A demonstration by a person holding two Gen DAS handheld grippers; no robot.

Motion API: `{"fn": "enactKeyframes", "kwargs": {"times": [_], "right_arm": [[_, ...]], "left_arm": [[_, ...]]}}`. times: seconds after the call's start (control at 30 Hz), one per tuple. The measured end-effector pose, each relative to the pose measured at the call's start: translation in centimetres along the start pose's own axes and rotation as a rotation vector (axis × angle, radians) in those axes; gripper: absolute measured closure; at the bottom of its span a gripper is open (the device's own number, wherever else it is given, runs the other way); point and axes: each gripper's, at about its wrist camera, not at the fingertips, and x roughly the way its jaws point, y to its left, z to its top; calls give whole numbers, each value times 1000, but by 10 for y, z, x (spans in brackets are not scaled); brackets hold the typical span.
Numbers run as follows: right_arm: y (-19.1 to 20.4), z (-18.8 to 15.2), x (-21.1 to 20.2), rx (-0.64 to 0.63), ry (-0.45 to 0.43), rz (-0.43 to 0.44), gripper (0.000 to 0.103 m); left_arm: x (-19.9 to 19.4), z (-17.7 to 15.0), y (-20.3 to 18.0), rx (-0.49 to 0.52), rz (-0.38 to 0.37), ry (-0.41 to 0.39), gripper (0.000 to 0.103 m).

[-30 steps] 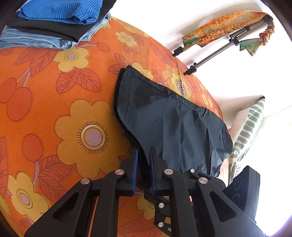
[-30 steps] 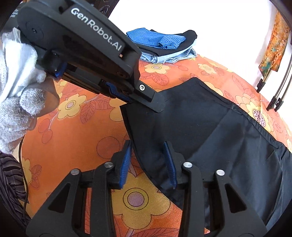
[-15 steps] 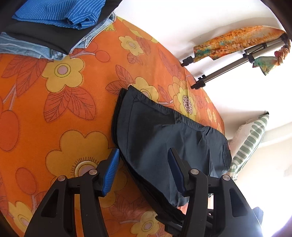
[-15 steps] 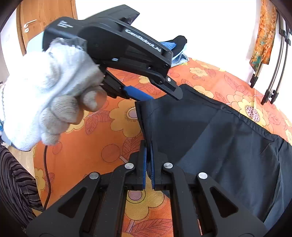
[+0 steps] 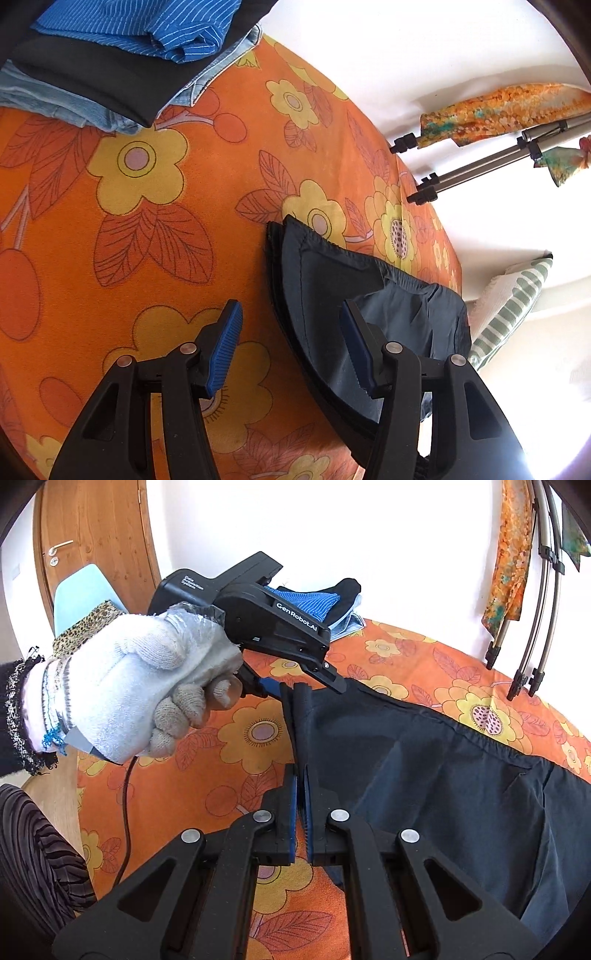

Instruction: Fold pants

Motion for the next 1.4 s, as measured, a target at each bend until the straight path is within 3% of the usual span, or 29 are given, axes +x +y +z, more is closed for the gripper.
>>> {"fn": "enactKeyframes", "kwargs": {"times": [0.17, 0.2, 0.23, 0.27, 0.5, 0.67, 0.8, 0.97, 1.1, 1.17, 1.4], "right_arm": [[1, 0, -6, 15, -1, 13, 100], [1, 0, -6, 14, -1, 15, 100], [1, 0, -6, 12, 0, 16, 100], [1, -1, -6, 11, 1, 15, 100], [9, -3, -9, -21, 2, 39, 101], [4, 3, -34, -8, -42, 39, 101], [-17, 5, -52, 38, -72, 14, 102], [-34, -2, -54, 87, -37, 65, 99], [-20, -11, -46, 59, 8, 96, 83], [-9, -14, -38, 25, 31, 117, 66], [30, -16, 10, -127, 150, 151, 64]], "left_arm": [[9, 5, -12, 2, -36, -14, 55], [11, 6, -14, 6, -33, -19, 63], [12, 7, -16, 12, -18, -24, 85], [13, 8, -18, 19, -1, -34, 96], [-10, 15, -51, 105, 40, -136, 99], [-22, 16, -103, 221, 47, -171, 99], [-24, 16, -131, 246, 18, -189, 101], [-24, 9, -152, 299, 34, -185, 101], [-41, 9, -144, 298, 47, -211, 101], [-49, 7, -130, 294, 65, -218, 101], [-64, -12, -63, 307, 191, -182, 101]]}}
